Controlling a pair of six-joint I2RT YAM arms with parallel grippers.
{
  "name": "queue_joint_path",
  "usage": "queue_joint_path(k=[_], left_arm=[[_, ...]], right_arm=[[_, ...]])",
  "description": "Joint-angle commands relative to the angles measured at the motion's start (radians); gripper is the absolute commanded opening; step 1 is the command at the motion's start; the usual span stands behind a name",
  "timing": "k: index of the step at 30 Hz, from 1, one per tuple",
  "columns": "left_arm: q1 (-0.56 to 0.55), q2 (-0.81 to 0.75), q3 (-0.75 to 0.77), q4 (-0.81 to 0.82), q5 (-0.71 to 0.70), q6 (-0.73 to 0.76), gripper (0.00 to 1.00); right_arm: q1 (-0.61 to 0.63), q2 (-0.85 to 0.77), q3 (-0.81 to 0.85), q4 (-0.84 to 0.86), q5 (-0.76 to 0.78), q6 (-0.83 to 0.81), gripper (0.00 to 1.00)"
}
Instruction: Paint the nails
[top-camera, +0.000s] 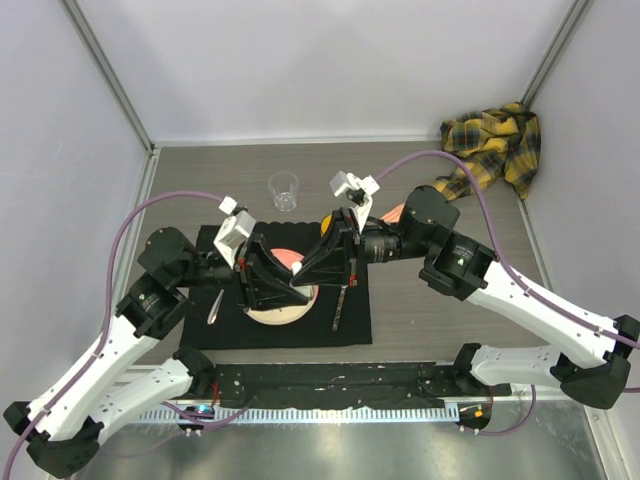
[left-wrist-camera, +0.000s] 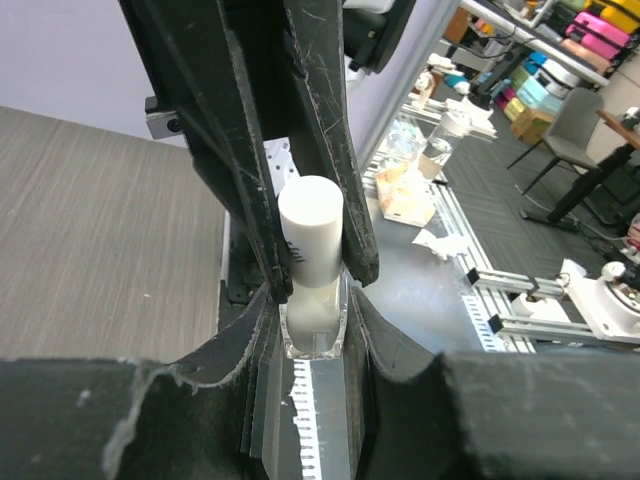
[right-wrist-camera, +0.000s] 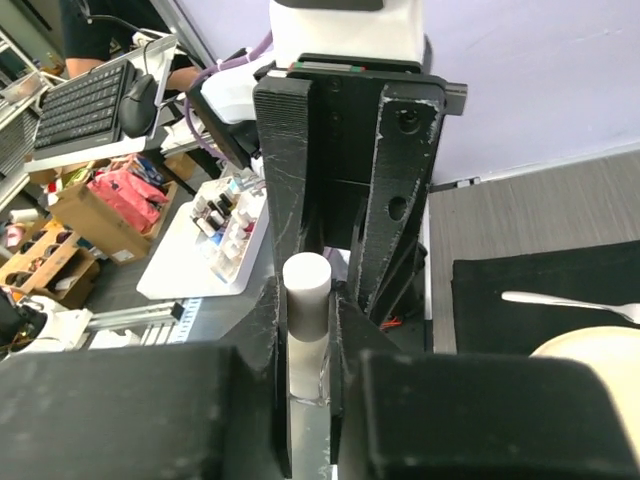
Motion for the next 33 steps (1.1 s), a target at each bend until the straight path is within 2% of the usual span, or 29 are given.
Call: queue_joint_path(k=[1,2,3,4,5,6,7,8,9,13,14,15,17,18,20,21,22,24,25,26,28,30,31,33], left_arm=[[-0.004,-0.017,0.077,-0.102,-0.186,0.104,0.0],[-0.004,-0.02,0.086,-0.176,-0.261,0.15,0.0],[-0.004,-0.023,0.105,-0.204,-0.458,0.163,0.0],[-0.004,-0.021,0.109,-0.226,-0.563,0.17,0.0],[-0.004,-0.02,0.114,-0.255,-0.66,0.158,0.0],[-0.004,-0.003,0.12,-0.268,-0.769,0.154,0.0],[-0.004,0.008,0.125,-0.278,-0.882,0.155,0.0],[-0.004,0.023,0.132,-0.284,-0.904,0.164,0.0],[-0.004,0.038,0.146,-0.289,-0.911,0.172,0.0],[-0.003,0.091,0.149,-0.246,-0.833,0.149,0.0],[-0.004,0.092,0.145,-0.242,-0.804,0.146,0.0],[-0.004,0.091,0.14,-0.24,-0.79,0.149,0.0],[-0.004,0.079,0.136,-0.258,-0.75,0.163,0.0],[-0.004,0.072,0.129,-0.265,-0.733,0.17,0.0],[-0.004,0.048,0.12,-0.283,-0.651,0.198,0.0],[-0.003,0.04,0.111,-0.291,-0.609,0.212,0.0],[-0.004,0.031,0.108,-0.297,-0.554,0.221,0.0],[-0.004,0.011,0.096,-0.301,-0.392,0.239,0.0],[-0.003,0.002,0.091,-0.295,-0.345,0.241,0.0],[-0.004,-0.003,0.082,-0.269,-0.302,0.229,0.0],[-0.004,-0.021,0.059,-0.231,-0.184,0.206,0.0],[-0.004,-0.03,0.037,-0.153,-0.107,0.155,0.0],[-0.004,-0.03,0.03,-0.127,-0.045,0.138,0.0],[-0.004,-0.029,0.024,-0.076,-0.009,0.102,0.0]], right_arm=[[-0.001,-0.002,0.002,0.013,0.02,-0.013,0.01],[0.003,-0.015,-0.007,-0.029,0.05,-0.054,0.01],[0.017,-0.026,-0.009,-0.072,0.132,-0.1,0.01],[0.07,-0.037,-0.003,-0.196,0.524,-0.163,0.01],[0.311,-0.031,0.006,-0.23,0.985,-0.285,0.01],[0.482,-0.005,0.003,-0.221,1.399,-0.318,0.01],[0.569,0.038,0.015,-0.193,1.88,-0.338,0.01],[0.63,0.076,0.04,-0.205,1.95,-0.332,0.01],[0.634,0.137,0.081,-0.216,1.968,-0.28,0.01],[0.635,0.224,0.155,-0.259,1.911,-0.284,0.02],[0.634,0.225,0.16,-0.251,1.816,-0.298,0.06],[0.62,0.222,0.161,-0.25,1.763,-0.306,0.21],[0.599,0.187,0.151,-0.251,1.639,-0.306,0.38],[0.58,0.169,0.131,-0.251,1.521,-0.3,0.52],[0.513,0.09,0.103,-0.251,1.38,-0.272,0.62],[0.481,0.057,0.073,-0.251,1.213,-0.258,0.65],[0.405,0.028,0.057,-0.251,1.125,-0.246,0.71],[0.314,-0.054,0.016,-0.244,0.894,-0.214,0.74],[0.262,-0.072,0.003,-0.236,0.663,-0.206,0.75],[0.187,-0.104,-0.006,-0.219,0.559,-0.186,0.76],[0.123,-0.118,-0.014,-0.199,0.381,-0.166,0.76],[0.068,-0.123,-0.01,-0.175,0.31,-0.13,0.76],[0.054,-0.121,-0.01,-0.137,0.228,-0.117,0.75],[0.022,-0.111,-0.01,-0.091,0.14,-0.071,0.72]])
